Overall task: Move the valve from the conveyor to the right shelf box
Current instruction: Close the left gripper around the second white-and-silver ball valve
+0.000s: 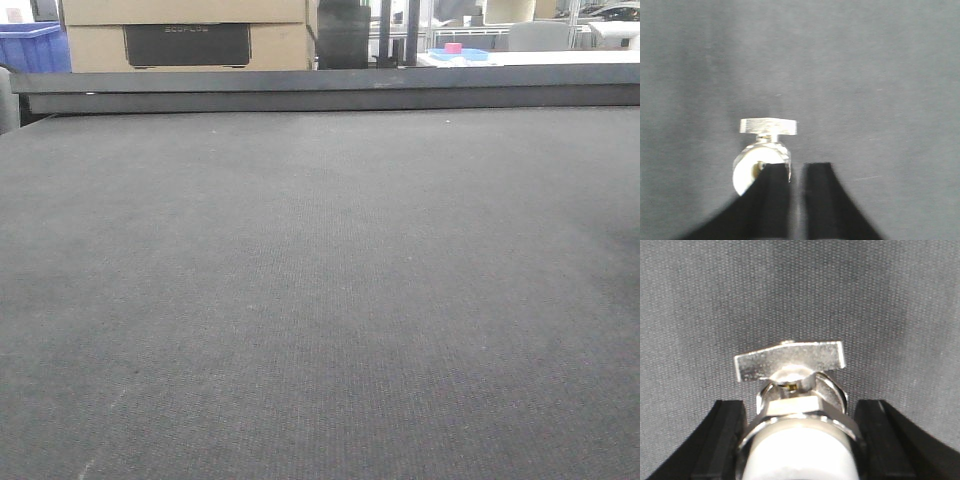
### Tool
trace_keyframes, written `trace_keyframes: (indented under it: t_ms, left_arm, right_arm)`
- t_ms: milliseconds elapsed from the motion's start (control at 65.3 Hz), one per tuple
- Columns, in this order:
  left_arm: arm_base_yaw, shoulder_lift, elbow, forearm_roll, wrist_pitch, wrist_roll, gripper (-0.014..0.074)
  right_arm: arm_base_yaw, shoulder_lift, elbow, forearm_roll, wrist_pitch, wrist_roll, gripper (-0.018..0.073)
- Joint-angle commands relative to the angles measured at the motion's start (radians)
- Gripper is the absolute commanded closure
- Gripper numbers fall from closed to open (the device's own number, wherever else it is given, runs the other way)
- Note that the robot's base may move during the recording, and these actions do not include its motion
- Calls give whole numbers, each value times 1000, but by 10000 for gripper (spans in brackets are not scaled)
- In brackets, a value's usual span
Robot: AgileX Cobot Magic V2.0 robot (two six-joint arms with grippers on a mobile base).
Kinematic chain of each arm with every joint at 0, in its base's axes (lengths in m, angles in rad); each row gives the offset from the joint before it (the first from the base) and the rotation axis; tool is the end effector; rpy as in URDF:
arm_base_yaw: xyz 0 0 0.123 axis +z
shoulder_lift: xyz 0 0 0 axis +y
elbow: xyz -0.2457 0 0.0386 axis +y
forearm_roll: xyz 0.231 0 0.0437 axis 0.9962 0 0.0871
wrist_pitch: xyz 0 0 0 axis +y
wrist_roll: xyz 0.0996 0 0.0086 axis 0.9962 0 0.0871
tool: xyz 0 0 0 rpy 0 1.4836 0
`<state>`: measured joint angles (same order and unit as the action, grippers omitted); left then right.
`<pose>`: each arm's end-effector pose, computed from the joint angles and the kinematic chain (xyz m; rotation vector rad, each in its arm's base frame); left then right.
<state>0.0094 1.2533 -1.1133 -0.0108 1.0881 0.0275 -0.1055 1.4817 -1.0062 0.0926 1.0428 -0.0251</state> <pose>0.2364 0.0013 0.2886 0.0206 2.7115 -0.0035 0.2553 -0.0190 0.2056 0.1818 2.9893 0.1108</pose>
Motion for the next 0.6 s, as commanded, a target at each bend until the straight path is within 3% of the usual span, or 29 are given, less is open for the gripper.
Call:
trace_keyframes:
  t_ms: [0, 122, 582]
  left_arm:
    - [-4, 0, -9, 23, 0, -12, 355]
    - [-4, 17, -9, 23, -2, -37, 213]
    - [-4, 177, -8, 74, 38, -42, 201]
  right_arm:
    - [-1, 2, 5, -25, 3, -1, 727]
    - [-1, 2, 5, -25, 3, -1, 727]
    - [-1, 2, 5, -25, 3, -1, 727]
